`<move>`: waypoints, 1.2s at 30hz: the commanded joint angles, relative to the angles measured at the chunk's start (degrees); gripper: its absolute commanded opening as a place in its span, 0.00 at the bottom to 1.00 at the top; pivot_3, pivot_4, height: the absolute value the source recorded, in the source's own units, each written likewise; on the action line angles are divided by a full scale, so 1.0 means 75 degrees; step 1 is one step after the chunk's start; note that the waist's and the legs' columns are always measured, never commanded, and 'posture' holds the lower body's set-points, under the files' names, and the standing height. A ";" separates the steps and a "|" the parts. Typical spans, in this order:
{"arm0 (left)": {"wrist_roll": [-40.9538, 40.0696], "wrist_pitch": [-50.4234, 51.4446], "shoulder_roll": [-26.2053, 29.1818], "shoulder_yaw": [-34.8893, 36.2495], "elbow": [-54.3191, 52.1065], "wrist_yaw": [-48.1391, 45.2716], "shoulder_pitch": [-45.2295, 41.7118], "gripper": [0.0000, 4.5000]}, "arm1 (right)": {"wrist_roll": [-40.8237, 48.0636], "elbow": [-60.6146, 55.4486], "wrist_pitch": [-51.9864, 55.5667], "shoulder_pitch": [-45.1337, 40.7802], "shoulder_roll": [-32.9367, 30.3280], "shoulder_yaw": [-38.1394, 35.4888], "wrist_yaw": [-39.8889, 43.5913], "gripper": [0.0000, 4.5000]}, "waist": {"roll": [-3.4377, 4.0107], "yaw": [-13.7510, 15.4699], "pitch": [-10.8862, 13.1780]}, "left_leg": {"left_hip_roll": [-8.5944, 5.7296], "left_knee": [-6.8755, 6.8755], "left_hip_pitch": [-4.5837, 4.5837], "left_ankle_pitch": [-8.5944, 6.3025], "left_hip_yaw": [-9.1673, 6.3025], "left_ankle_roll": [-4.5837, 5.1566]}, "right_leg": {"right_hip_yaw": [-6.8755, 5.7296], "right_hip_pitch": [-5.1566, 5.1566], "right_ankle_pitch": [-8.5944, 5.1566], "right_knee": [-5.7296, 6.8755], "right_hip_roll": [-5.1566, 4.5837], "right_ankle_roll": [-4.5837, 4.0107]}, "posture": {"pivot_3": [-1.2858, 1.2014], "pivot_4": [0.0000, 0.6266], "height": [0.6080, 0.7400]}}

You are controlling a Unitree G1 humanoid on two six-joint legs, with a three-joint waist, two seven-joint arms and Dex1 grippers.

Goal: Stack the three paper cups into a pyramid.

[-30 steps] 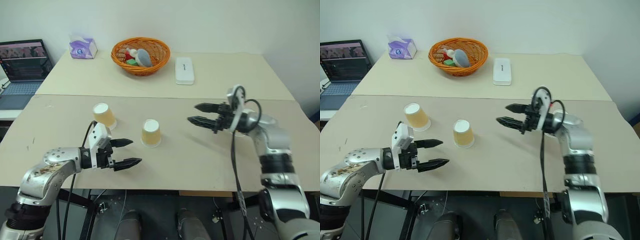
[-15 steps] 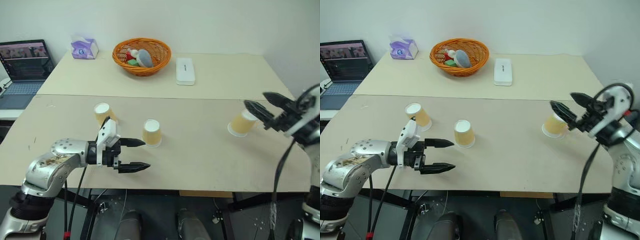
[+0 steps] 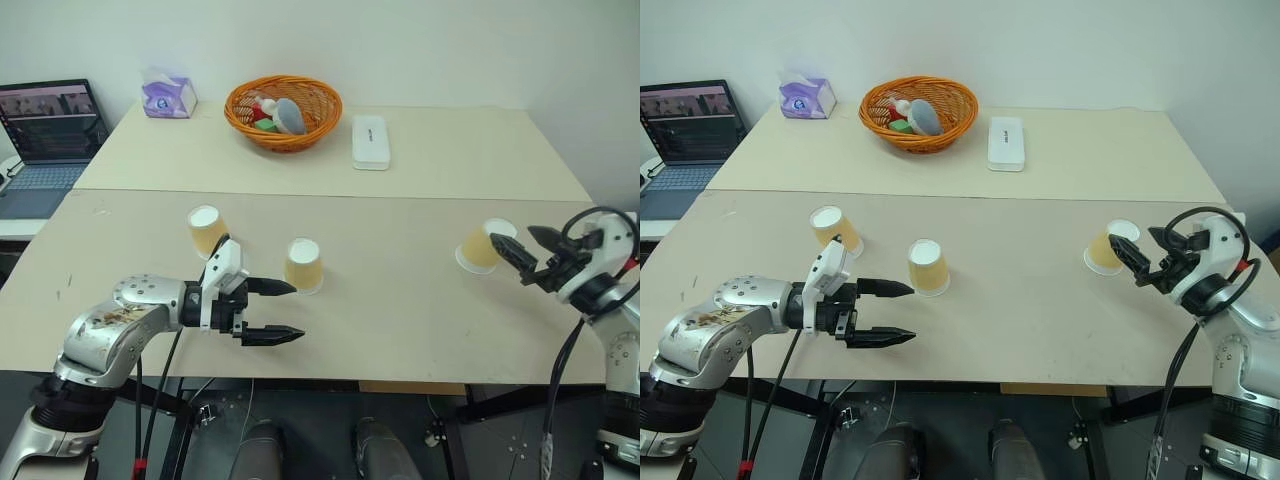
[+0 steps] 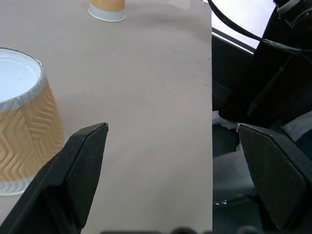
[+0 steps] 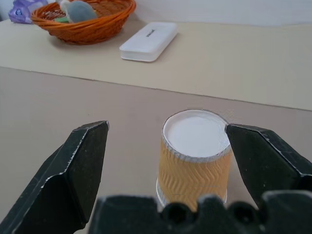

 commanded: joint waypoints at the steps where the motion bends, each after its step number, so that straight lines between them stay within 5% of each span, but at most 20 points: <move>1: -0.0042 -0.0061 0.0004 0.0161 -0.0255 0.0040 0.0019 1.00 | -0.0051 0.0252 -0.0445 -0.0071 -0.0157 -0.0095 0.0048 0.99 | 0.0000 -0.0002 0.0000 | 0.0000 0.0000 0.0000 0.0000 0.0001 0.0000 | 0.0001 0.0000 0.0000 0.0000 0.0000 0.0000 | 0.52 0.24 0.50; 36: -0.0035 -0.0212 -0.0558 0.0247 -0.0951 0.0836 -0.0033 1.00 | -0.0512 0.2567 -0.1617 -0.1359 -0.0163 0.0833 0.0333 0.99 | 0.0000 -0.0015 0.0000 | 0.0001 0.0004 0.0001 0.0000 0.0000 0.0000 | 0.0002 0.0001 0.0001 0.0005 0.0001 -0.0001 | 0.52 0.24 0.50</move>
